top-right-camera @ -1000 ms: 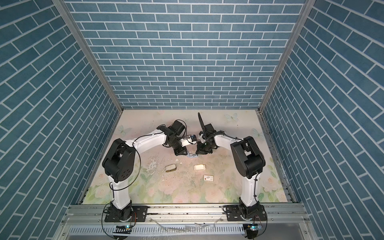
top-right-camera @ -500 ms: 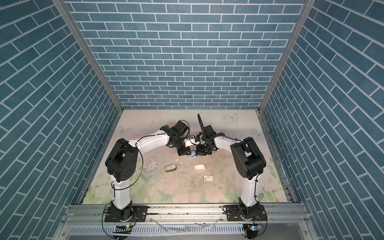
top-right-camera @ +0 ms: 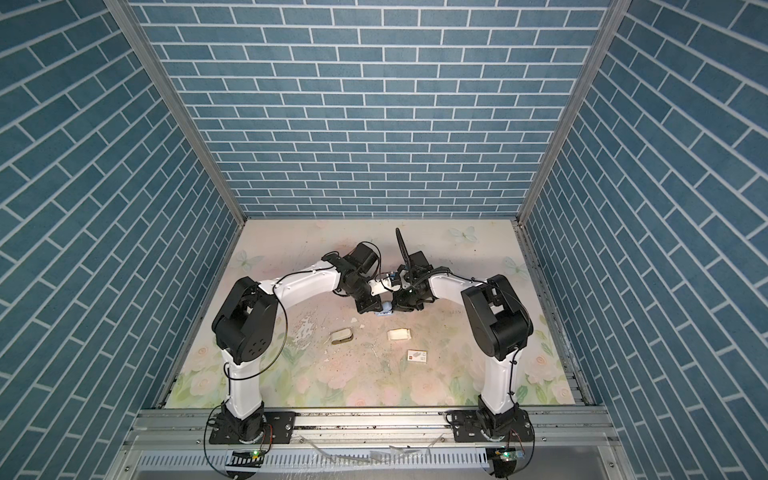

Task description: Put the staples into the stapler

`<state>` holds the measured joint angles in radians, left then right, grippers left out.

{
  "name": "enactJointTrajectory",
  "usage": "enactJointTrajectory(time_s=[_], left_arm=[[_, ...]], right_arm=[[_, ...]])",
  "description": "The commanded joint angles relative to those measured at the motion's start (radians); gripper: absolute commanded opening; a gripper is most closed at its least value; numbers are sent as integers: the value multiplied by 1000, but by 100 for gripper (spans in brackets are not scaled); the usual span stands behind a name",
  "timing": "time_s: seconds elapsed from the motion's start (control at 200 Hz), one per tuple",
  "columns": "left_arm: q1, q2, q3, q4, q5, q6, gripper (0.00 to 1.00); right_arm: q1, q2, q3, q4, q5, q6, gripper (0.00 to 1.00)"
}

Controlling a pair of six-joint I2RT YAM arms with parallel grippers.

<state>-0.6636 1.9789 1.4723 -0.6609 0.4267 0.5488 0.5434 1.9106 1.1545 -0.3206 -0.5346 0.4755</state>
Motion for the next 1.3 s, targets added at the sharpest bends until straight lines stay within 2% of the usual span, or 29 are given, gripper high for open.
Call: enactJointTrajectory(time_s=[0.0, 0.31, 1.295], left_arm=[[-4, 6, 20, -14, -5, -9, 20], [-4, 11, 21, -12, -10, -10, 22], [-13, 29, 42, -2, -14, -27, 32]], right_arm=[[3, -24, -22, -17, 42, 20, 12], [-8, -53, -65, 48, 45, 54, 13], [-75, -84, -261, 414, -105, 239, 17]])
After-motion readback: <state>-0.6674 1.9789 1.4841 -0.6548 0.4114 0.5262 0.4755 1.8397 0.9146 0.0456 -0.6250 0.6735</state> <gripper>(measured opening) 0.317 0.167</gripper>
